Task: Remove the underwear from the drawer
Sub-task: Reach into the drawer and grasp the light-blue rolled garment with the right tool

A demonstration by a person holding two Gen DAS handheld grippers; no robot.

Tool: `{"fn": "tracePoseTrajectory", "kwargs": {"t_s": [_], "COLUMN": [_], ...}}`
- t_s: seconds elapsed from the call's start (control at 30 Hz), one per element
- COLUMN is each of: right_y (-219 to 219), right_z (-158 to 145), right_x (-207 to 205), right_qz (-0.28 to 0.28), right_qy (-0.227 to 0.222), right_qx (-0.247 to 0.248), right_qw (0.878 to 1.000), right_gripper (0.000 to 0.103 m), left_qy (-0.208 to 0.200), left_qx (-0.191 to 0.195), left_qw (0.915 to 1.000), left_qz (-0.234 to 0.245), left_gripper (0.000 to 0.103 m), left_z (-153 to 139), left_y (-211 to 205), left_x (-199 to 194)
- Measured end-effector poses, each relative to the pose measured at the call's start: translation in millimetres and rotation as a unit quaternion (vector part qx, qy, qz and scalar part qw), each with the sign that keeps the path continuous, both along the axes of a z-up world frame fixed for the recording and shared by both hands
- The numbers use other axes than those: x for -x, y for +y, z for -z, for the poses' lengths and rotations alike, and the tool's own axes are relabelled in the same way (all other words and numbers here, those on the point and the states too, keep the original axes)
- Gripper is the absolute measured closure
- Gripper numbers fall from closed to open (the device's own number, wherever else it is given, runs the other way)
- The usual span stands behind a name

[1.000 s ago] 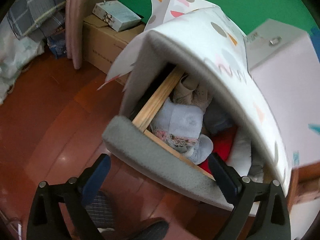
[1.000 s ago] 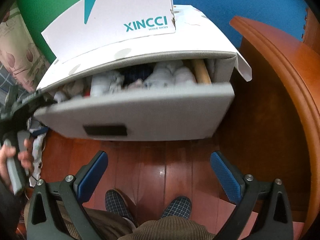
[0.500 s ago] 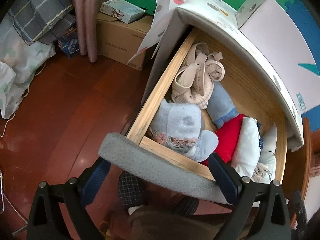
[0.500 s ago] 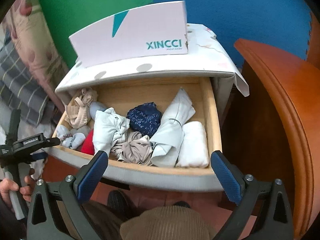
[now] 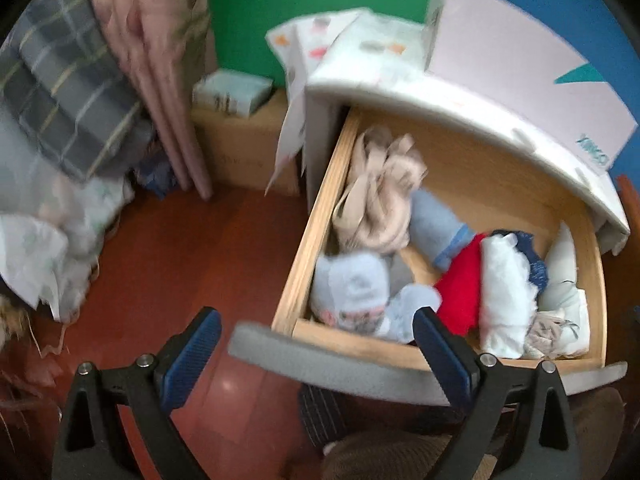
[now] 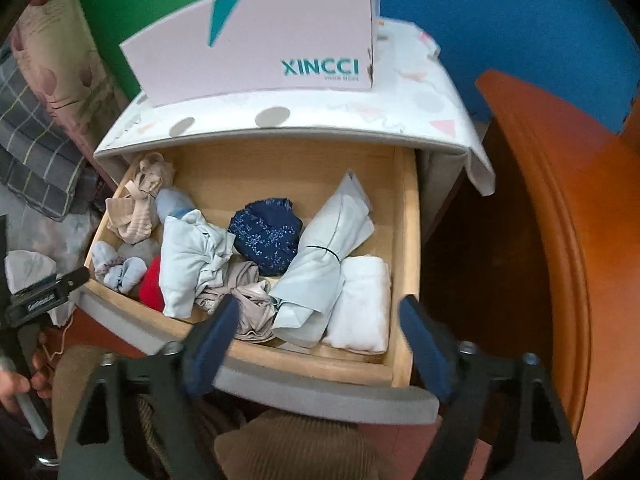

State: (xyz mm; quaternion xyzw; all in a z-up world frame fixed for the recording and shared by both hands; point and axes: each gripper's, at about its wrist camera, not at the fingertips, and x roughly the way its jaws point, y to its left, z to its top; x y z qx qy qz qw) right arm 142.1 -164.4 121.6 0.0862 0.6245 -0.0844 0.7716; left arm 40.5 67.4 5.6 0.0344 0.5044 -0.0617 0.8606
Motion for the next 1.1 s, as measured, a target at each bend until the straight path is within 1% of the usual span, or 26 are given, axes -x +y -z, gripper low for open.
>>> {"fn": "tracePoseTrajectory", "kwargs": {"t_s": [0.07,0.17,0.23,0.33,0.37,0.53,0.77,0.9,0.97,1.1], "right_y": [-4,-9,-9,-7,-7,-5,-3,0,2,3], "right_z": [9,23,32,49,54,78,107,117,125,139], "right_x": [-12,-30,-39,-55,-57,-70,-79,-84,-87,-92], "right_qz": [0.008,0.016,0.018,0.016,0.015,0.017,0.01,0.005,0.002,0.002], "right_qy": [0.021,0.049,0.063,0.089,0.096,0.126,0.16,0.167,0.175,0.181], "right_qx": [-0.016,-0.026,-0.037,-0.042,-0.042,-0.039,-0.014,-0.004,0.0,-0.001], "right_qw": [1.0,0.998,0.997,0.995,0.994,0.991,0.987,0.986,0.985,0.983], "right_gripper": [0.044,0.05,0.052,0.063,0.064,0.065,0.065,0.061,0.058,0.057], "left_qy": [-0.019,-0.027,-0.021,-0.001,0.001,0.02,0.041,0.051,0.056,0.065], "left_qx": [-0.009,-0.007,0.001,0.014,0.015,0.02,0.023,0.026,0.022,0.023], "left_qw": [0.9997,0.9994,0.9995,0.9996,0.9996,0.9992,0.9984,0.9977,0.9975,0.9969], "left_qz": [0.01,0.021,0.024,0.026,0.025,0.03,0.032,0.035,0.036,0.038], "left_gripper": [0.004,0.004,0.004,0.004,0.004,0.004,0.004,0.004,0.004,0.004], "left_z": [-12,-30,-35,-36,-35,-27,-16,-11,-8,-3], "left_y": [0,0,3,10,12,17,18,17,16,16], "left_x": [-1,-1,-4,-10,-12,-18,-24,-29,-32,-35]}}
